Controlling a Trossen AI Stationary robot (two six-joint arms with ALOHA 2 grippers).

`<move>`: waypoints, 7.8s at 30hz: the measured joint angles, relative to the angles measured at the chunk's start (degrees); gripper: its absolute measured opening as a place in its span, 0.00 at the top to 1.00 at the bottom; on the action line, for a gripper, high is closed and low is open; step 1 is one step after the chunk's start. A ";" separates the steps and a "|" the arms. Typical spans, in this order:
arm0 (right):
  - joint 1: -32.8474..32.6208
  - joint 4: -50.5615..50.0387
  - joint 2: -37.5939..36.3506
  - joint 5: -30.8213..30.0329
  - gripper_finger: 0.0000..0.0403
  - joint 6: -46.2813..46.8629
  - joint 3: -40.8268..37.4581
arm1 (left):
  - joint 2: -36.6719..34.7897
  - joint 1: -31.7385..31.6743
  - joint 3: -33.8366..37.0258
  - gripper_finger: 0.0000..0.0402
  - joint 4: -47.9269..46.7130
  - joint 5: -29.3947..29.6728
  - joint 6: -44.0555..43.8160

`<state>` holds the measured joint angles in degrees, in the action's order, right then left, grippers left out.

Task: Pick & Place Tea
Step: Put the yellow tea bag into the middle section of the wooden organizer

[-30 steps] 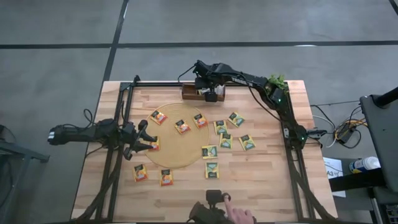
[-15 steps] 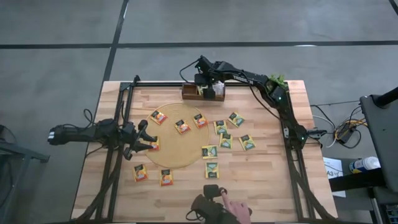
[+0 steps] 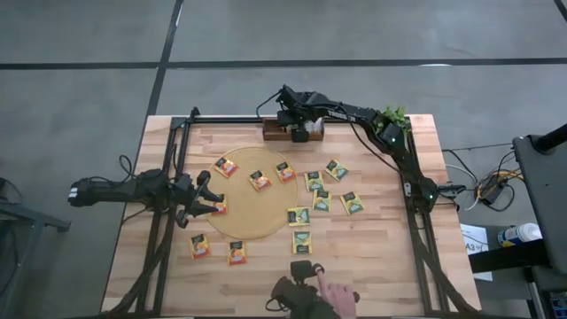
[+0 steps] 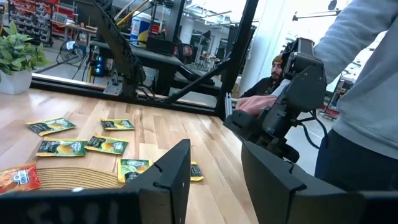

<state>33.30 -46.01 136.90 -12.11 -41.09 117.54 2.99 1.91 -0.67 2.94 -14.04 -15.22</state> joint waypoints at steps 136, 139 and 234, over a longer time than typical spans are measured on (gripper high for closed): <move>-28.00 8.55 -51.85 14.68 0.94 25.99 -73.57 | 0.06 0.02 0.00 0.66 0.00 0.02 0.00; -27.90 8.37 -53.46 12.36 0.94 25.39 -72.95 | 0.06 0.02 0.00 0.66 0.00 0.02 0.00; -0.61 -4.90 -6.12 4.51 0.28 7.90 -3.72 | 0.08 0.01 0.00 0.66 0.00 0.13 0.00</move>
<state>32.69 -50.92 130.78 -7.60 -33.19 113.81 3.07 1.92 -0.67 2.94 -13.91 -15.22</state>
